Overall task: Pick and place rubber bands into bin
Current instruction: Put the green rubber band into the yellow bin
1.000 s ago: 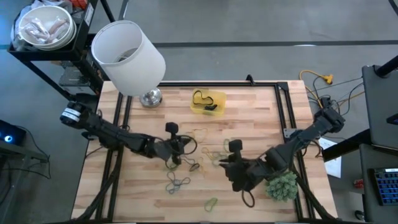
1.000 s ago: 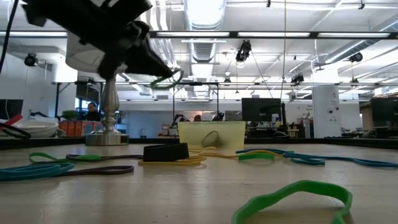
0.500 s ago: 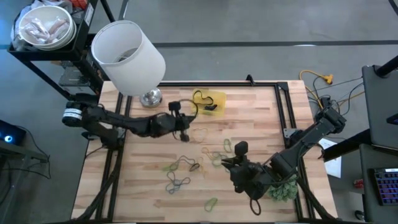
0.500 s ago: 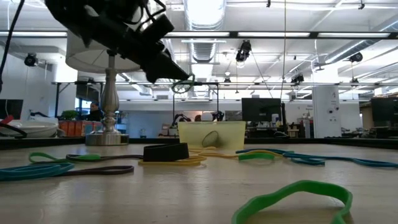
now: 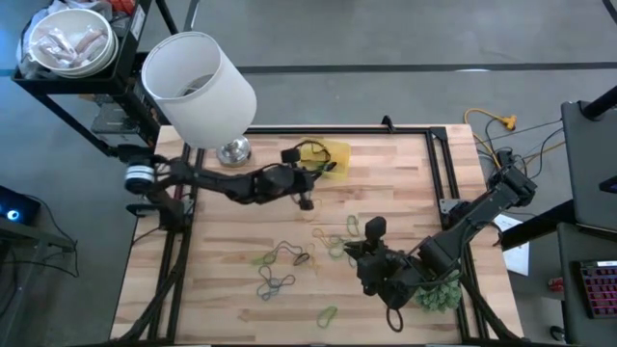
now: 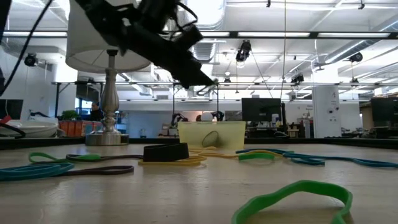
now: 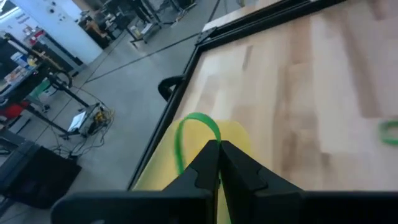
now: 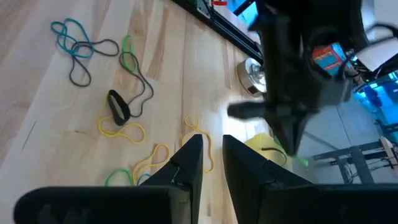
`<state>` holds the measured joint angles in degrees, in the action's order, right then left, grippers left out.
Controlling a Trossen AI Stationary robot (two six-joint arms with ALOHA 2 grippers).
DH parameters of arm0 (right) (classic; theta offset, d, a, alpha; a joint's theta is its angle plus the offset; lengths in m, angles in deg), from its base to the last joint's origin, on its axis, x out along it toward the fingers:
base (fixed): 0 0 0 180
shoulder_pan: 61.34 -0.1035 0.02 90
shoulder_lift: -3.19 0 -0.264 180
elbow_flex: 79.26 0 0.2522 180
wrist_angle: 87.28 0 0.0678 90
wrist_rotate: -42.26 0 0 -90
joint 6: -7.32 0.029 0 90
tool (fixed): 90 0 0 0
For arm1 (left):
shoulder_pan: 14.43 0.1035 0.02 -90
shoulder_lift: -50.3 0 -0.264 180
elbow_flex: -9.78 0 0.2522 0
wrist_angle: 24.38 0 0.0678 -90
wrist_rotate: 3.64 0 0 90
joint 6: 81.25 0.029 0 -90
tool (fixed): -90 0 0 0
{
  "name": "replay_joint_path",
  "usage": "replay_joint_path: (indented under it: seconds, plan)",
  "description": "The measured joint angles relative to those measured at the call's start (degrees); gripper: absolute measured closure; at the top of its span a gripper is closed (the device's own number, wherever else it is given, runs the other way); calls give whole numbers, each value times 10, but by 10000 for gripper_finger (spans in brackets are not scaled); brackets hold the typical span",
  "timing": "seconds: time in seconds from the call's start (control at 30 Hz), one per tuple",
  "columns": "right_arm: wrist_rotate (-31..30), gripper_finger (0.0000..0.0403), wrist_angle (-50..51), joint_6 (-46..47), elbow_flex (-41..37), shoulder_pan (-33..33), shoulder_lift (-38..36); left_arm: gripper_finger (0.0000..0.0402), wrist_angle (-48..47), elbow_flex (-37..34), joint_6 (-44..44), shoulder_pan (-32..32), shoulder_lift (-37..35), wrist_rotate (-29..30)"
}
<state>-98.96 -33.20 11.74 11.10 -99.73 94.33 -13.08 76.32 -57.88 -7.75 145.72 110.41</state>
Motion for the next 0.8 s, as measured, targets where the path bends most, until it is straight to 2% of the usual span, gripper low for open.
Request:
replay_joint_path:
  seconds: [0.33,0.53,0.8]
  plan:
    - [0,346,2,-3,-7,0,0,402,-55,102,-5,53,100,0]
    - [0,346,3,-4,-9,0,0,402,-53,110,-8,80,120,0]
    - [0,346,2,-5,-10,0,0,401,-96,107,-67,108,121,2]
